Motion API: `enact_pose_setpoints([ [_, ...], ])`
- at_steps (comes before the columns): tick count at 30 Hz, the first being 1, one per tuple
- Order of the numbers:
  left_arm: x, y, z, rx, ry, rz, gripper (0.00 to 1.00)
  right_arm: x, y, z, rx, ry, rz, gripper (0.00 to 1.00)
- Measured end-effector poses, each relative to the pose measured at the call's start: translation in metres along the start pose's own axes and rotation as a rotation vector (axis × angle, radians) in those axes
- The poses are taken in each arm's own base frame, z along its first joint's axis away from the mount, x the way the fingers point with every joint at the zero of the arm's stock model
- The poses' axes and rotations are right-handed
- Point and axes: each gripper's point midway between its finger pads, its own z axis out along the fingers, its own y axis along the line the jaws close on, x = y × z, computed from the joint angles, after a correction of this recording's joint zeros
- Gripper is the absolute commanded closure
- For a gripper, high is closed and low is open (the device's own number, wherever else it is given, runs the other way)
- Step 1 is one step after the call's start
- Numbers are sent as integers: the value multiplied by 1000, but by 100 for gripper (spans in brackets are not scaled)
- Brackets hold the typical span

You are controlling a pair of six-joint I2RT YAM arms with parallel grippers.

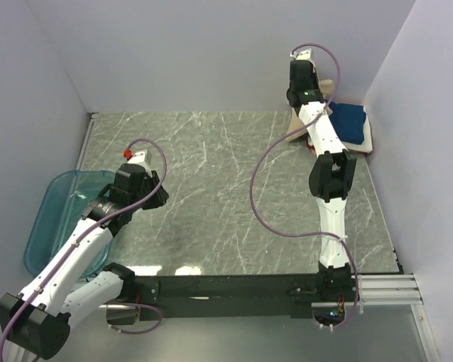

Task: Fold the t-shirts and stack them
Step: Neatly place the folded tshirt to the corner

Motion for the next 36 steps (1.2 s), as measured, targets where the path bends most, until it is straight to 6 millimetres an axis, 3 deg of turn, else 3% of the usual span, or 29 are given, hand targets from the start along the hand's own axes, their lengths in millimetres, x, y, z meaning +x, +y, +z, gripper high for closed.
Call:
enact_pose_setpoints([
  [13, -1, 3, 2, -15, -2, -2, 67, -5, -9, 1, -15, -16, 20, 100],
  [26, -1, 4, 0, -16, -10, -3, 67, -40, -62, -22, 29, -89, 101, 100],
  [29, -1, 4, 0, -17, -12, -3, 67, -35, -66, -19, 34, -83, 107, 100],
  [36, -1, 4, 0, -17, -12, -3, 67, -4, -67, -1, 38, -17, 86, 100],
])
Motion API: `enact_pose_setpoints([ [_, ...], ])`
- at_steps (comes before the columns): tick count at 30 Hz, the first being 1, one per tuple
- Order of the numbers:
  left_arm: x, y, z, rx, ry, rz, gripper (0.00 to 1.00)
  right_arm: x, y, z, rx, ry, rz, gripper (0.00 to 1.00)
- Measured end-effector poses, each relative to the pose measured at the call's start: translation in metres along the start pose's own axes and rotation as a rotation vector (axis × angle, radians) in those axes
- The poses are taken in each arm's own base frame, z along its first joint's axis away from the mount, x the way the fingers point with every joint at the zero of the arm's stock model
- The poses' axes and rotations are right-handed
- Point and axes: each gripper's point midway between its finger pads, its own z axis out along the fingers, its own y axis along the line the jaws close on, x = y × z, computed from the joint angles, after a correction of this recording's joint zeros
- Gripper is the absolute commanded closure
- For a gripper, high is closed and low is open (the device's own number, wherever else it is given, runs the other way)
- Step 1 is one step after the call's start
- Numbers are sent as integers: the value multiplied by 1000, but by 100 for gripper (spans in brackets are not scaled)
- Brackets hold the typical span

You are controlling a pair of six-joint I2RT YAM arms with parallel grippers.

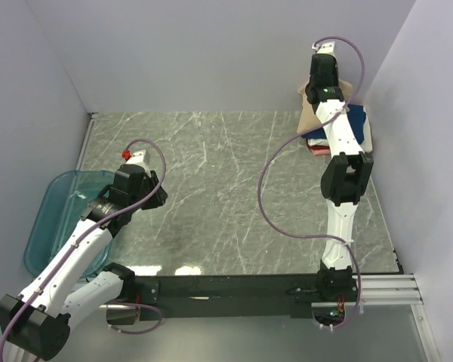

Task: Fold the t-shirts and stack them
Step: Neatly place the folded tshirt to the corner

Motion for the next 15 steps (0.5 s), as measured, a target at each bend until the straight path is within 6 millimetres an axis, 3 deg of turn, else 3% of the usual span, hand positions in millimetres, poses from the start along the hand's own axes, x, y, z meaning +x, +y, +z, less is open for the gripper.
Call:
enact_pose_setpoints([
  [15, 4, 2, 2, -7, 11, 1, 67, 49, -29, 40, 70, 63, 13, 100],
])
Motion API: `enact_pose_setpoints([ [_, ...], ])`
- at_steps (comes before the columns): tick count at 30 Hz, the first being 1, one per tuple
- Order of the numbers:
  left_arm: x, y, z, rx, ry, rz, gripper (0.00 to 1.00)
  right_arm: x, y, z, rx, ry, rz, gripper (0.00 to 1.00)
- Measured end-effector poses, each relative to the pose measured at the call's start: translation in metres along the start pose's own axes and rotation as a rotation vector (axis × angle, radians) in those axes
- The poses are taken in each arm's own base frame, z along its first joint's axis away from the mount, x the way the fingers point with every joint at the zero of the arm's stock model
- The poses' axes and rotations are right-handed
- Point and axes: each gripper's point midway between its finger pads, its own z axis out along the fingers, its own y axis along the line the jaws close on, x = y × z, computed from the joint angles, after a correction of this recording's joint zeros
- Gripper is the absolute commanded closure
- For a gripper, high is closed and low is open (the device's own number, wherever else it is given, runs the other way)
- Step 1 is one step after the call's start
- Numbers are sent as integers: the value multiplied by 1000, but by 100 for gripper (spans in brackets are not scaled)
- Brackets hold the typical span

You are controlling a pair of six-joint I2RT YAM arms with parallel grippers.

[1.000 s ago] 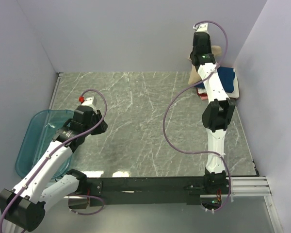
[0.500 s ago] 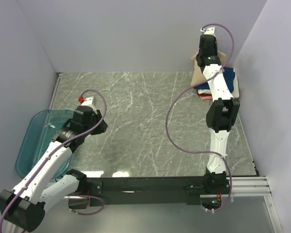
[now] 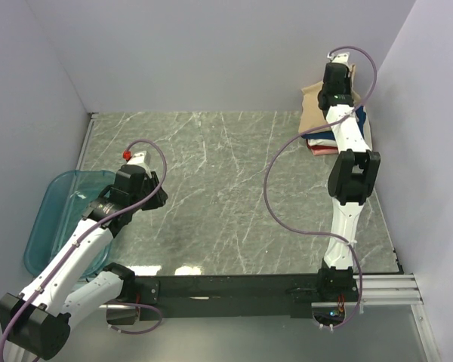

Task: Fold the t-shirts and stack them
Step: Neatly place the folded tshirt to the corner, then reset both grippers

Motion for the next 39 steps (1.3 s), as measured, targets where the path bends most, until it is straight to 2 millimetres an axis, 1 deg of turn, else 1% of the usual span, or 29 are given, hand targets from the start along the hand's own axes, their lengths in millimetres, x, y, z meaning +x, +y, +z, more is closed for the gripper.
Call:
enact_pose_setpoints([
  [5, 0, 0, 0, 0, 0, 0, 66, 9, -5, 13, 22, 2, 14, 100],
  [7, 0, 0, 0, 1, 0, 0, 67, 15, -5, 19, 29, 9, 14, 94],
  [8, 0, 0, 0, 1, 0, 0, 66, 17, -6, 22, 34, 10, 17, 87],
  [9, 0, 0, 0, 1, 0, 0, 66, 19, -6, 24, 38, 12, 20, 82],
  [11, 0, 0, 0, 0, 0, 0, 66, 24, -8, 28, 49, 18, 27, 65],
  [12, 0, 0, 0, 0, 0, 0, 66, 24, -10, 29, 57, 16, 35, 48],
  [15, 0, 0, 0, 1, 0, 0, 66, 26, -17, 33, 92, 17, 60, 20],
  [19, 0, 0, 0, 1, 0, 0, 66, 26, -21, 35, 102, 16, 91, 18],
  [23, 0, 0, 0, 1, 0, 0, 66, 25, -17, 33, 99, 15, 117, 16],
  [26, 0, 0, 0, 2, -1, 0, 66, 23, -7, 27, 92, 14, 124, 15],
  [29, 0, 0, 0, 2, -2, 0, 66, 18, 14, 16, 58, 10, 131, 15],
  [32, 0, 0, 0, 2, -2, -1, 66, 12, 40, -3, 10, 8, 139, 15],
  [34, -1, 0, 0, 2, -2, -3, 66, 5, 60, -22, -34, 2, 150, 15],
  [36, -1, 1, 0, -1, -3, -5, 66, 1, 84, -45, -104, -2, 165, 15],
  [37, -2, 2, 0, -3, -4, -7, 66, -1, 93, -57, -135, -5, 172, 15],
  [39, -2, 3, 0, -7, -6, -11, 66, 0, 115, -90, -233, 7, 190, 15],
])
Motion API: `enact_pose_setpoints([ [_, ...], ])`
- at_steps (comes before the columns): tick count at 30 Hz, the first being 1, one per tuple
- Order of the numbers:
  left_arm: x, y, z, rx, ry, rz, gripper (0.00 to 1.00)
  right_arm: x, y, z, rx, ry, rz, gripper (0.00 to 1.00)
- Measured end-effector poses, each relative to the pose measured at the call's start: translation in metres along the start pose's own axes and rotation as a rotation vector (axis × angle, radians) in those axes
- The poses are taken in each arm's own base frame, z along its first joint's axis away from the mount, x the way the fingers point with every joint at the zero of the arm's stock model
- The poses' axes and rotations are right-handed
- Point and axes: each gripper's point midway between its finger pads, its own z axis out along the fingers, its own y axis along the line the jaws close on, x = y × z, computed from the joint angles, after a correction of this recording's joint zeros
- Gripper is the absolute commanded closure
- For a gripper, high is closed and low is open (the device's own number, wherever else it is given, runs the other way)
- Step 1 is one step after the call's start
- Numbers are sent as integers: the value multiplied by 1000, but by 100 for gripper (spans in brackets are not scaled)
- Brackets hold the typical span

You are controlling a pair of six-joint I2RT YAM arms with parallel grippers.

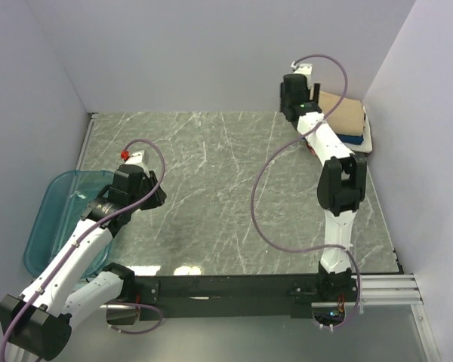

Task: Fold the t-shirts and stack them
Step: Reset both grippers

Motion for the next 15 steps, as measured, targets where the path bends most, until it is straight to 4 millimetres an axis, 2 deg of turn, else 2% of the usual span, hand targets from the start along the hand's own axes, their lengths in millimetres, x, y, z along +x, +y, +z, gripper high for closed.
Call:
enact_pose_setpoints([
  [1, -1, 1, 0, -1, -2, -2, 66, 1, 9, -11, -35, 6, 9, 15],
  [4, -1, 2, 0, -5, -5, -5, 66, 6, 44, -62, -188, 16, 52, 15],
  [8, -2, 2, -1, -4, -9, -6, 66, 20, 70, -129, -345, 35, 100, 15],
  [11, -2, 2, -1, -6, -9, -7, 66, 37, 87, -181, -500, 54, 144, 14],
  [15, -3, 3, -1, -10, -12, -7, 66, 84, 102, -248, -684, 119, 176, 12],
])
